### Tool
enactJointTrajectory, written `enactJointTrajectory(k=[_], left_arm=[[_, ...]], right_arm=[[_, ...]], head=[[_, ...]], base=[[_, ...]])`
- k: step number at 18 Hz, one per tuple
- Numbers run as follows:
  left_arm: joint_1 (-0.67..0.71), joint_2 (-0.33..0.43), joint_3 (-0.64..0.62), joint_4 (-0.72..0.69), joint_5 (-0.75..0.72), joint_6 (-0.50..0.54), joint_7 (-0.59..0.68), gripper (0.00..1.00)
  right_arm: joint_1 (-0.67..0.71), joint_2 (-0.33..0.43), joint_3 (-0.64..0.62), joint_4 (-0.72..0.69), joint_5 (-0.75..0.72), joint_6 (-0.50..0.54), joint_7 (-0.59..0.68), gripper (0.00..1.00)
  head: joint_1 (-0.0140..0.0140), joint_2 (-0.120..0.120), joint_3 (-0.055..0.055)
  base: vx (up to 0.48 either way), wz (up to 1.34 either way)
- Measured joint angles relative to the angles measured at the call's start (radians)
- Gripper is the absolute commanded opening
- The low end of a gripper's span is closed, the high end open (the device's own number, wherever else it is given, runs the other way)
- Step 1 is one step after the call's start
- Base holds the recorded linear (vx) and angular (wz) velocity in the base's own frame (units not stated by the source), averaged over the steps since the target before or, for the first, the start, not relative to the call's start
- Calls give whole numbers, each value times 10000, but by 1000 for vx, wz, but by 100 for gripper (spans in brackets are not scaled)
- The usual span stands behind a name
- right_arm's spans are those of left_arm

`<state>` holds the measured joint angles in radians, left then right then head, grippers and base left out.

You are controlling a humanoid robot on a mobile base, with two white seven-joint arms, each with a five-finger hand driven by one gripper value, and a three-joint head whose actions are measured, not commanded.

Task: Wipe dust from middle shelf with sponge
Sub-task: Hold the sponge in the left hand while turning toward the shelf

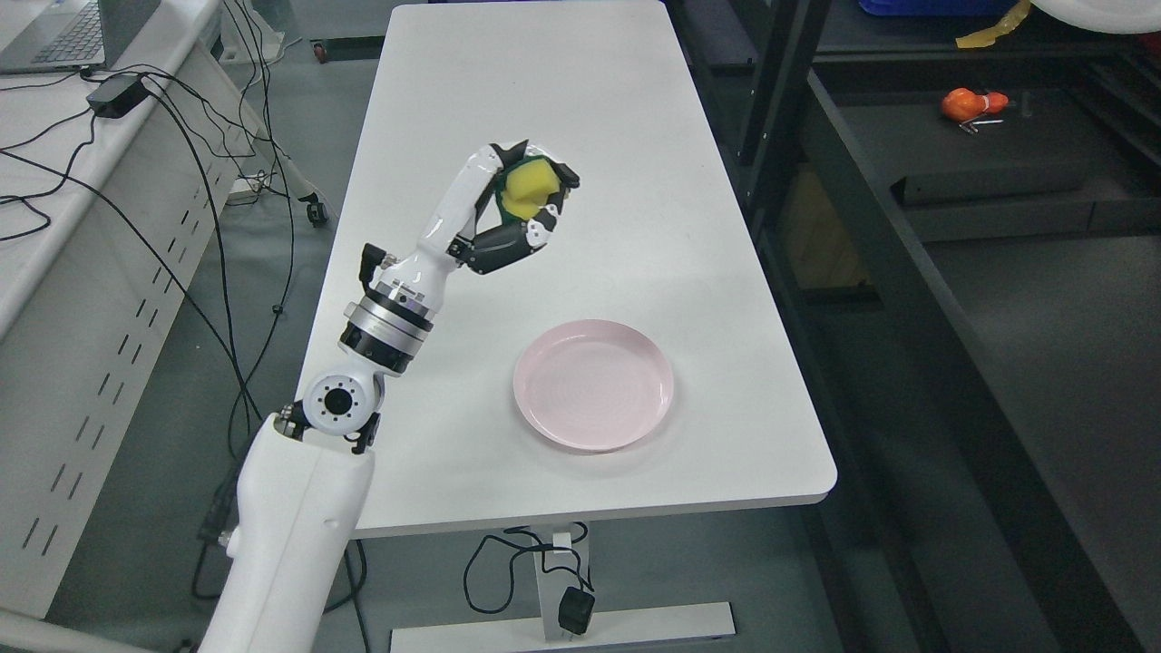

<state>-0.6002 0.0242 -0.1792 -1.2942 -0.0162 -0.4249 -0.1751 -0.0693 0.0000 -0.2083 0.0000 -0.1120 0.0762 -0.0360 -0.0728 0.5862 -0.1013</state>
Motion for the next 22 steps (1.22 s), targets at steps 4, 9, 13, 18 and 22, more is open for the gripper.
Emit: enactJointTrajectory(k=[4,9,13,18,22], left_arm=[[1599,-87,302,-524,2068,27,1050,0],[2951,-150,533,-1080,3216,-305,1252,0],[3540,-181,615,-1397,3552,-408,1242,0],[4042,-205,675,-1655,3699,-566,1219,0],[4317,-217,706,-1809,3744,-599,1203,0]], right_arm=[[2,0,1,0,0,-1,0,100],[2,0,1,0,0,-1,0,100],[1,0,1,0,0,-1,0,100],[2,0,2,0,0,-1,0,100],[6,0,1,0,0,-1,0,100]], head=[[0,0,0],[0,0,0],[0,0,0],[0,0,0],[0,0,0]], base=[[-95,-141],[-181,-22],[-286,106],[-311,-35],[-342,-276]])
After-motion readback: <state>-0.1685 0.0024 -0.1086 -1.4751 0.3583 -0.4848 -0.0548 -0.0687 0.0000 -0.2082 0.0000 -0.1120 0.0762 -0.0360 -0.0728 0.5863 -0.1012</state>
